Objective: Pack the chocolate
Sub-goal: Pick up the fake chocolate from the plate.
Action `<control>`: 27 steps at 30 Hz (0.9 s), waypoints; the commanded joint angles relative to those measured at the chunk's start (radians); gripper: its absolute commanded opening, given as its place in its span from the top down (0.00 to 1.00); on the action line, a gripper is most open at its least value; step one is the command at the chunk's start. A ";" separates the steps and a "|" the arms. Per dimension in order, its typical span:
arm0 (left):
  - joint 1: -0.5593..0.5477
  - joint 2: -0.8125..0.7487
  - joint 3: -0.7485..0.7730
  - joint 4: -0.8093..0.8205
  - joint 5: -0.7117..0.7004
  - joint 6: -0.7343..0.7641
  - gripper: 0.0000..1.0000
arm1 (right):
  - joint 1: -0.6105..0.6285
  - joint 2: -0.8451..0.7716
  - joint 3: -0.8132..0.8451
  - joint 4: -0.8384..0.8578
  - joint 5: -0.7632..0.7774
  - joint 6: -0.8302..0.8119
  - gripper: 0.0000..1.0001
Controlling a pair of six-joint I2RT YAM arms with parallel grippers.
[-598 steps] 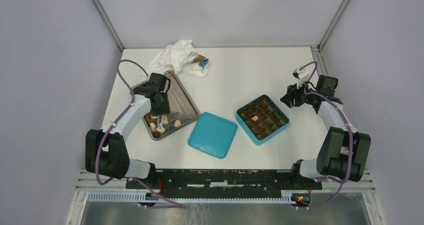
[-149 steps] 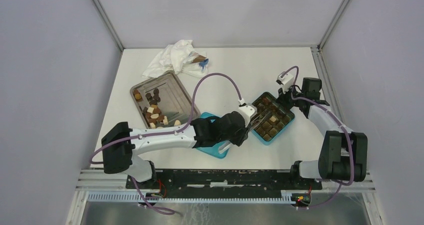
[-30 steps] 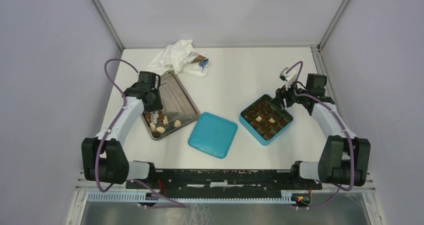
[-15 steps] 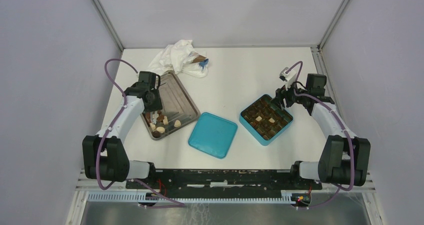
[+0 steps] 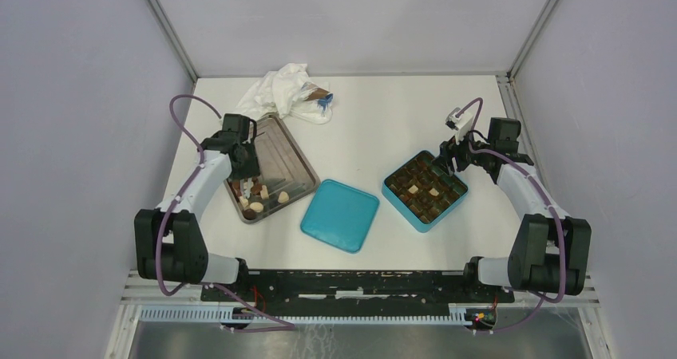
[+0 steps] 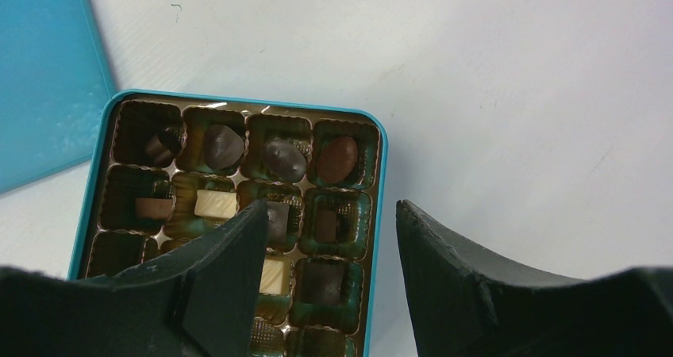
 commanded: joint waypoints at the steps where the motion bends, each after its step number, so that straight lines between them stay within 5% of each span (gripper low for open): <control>1: 0.015 0.024 0.022 0.036 0.003 0.051 0.52 | 0.005 0.002 0.011 0.010 -0.006 0.001 0.35; 16: 0.031 0.059 0.033 0.039 0.051 0.059 0.61 | 0.008 0.005 0.011 0.011 -0.003 0.001 0.35; 27: 0.033 0.001 0.024 0.044 0.083 0.059 0.93 | 0.009 0.005 0.011 0.008 0.006 -0.005 0.35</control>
